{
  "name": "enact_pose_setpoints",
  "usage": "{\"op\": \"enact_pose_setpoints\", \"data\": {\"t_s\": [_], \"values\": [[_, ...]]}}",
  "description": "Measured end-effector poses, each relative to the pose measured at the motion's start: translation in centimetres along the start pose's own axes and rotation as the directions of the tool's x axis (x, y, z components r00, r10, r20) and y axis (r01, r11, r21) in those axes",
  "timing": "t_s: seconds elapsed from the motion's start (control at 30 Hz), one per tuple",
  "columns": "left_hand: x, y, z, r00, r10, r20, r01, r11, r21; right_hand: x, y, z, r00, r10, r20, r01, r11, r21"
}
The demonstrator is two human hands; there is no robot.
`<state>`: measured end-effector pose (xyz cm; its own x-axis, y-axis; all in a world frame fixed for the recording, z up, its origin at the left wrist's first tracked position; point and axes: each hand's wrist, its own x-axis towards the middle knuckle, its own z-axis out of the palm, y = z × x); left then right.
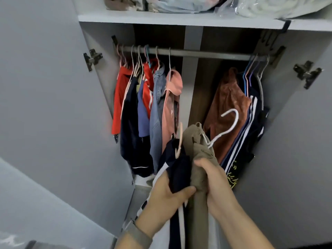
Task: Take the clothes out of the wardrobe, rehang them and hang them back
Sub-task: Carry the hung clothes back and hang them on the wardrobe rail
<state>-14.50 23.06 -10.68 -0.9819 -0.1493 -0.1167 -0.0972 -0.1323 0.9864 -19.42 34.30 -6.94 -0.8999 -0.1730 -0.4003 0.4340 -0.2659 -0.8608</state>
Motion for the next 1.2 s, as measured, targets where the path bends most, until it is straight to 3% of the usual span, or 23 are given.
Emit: {"op": "enact_pose_setpoints", "data": {"t_s": [0.3, 0.57, 0.73, 0.9, 1.07, 1.2], "values": [[15.6, 4.6, 0.0, 0.995, 0.065, -0.078, -0.056, 0.992, 0.115, 12.0, -5.1, -0.9, 0.996, 0.082, -0.022, -0.085, 0.987, -0.138], [28.0, 10.8, -2.5, 0.989, 0.141, -0.041, -0.135, 0.983, 0.123, 18.3, -9.0, -0.7, 0.959, -0.131, -0.251, 0.091, 0.982, -0.166], [36.0, 14.7, -2.0, 0.979, 0.202, 0.019, -0.200, 0.941, 0.272, 20.9, -11.6, 0.3, 0.904, -0.219, -0.367, 0.152, 0.968, -0.201], [43.7, 14.7, -1.4, 0.981, 0.182, -0.071, -0.129, 0.878, 0.462, 22.7, -12.3, 0.5, 0.872, -0.308, -0.380, 0.175, 0.922, -0.347], [47.8, 14.3, 0.5, 0.965, 0.232, -0.120, -0.077, 0.690, 0.720, 24.2, -12.9, -0.6, 0.871, -0.350, -0.345, 0.169, 0.873, -0.457], [50.9, 9.8, -1.2, 0.968, 0.151, -0.203, 0.048, 0.676, 0.735, 25.9, -12.9, -0.9, 0.875, -0.338, -0.346, 0.135, 0.857, -0.497]]}}
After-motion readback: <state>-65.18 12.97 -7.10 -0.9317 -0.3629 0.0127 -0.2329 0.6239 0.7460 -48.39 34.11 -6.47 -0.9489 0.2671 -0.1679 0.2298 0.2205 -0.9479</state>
